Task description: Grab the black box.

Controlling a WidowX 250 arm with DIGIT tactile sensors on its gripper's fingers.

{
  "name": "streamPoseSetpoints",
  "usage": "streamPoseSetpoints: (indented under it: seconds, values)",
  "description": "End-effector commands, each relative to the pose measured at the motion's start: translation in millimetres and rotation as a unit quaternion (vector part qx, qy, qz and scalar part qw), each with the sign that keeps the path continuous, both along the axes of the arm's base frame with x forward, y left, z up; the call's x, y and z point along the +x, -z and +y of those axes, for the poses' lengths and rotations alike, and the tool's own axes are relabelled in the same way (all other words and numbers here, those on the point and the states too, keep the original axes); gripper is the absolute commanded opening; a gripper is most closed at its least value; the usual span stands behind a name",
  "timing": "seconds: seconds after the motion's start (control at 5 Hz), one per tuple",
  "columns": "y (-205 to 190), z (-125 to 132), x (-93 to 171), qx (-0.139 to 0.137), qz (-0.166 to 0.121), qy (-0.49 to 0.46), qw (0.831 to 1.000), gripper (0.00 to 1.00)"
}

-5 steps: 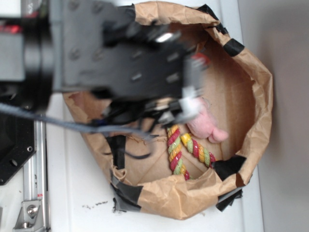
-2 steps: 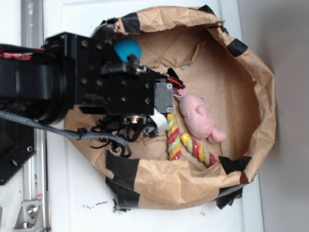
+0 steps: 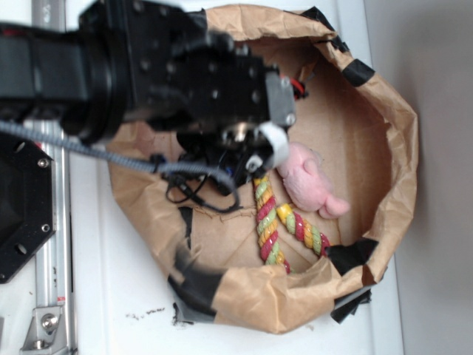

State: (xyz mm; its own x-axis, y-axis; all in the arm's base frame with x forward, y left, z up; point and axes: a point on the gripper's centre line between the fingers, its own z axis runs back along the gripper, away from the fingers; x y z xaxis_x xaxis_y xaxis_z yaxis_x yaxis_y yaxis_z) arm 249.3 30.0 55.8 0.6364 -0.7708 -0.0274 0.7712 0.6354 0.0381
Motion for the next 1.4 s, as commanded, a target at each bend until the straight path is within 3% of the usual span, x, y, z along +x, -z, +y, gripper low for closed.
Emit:
streamPoseSetpoints:
  seconds: [0.0,0.2,0.6,1.0,1.2]
  values:
    - [-66,18,15,0.007,-0.06,-0.071,0.996,0.0]
    - [-61,11,13,0.007,-0.05,-0.047,0.998,1.0]
    - [-10,-16,16,-0.007,-0.021,0.002,1.0,1.0]
    - [35,-68,-2,-0.051,0.022,0.068,0.996,1.0]
    - [46,-78,-9,-0.06,0.041,0.074,0.995,1.0]
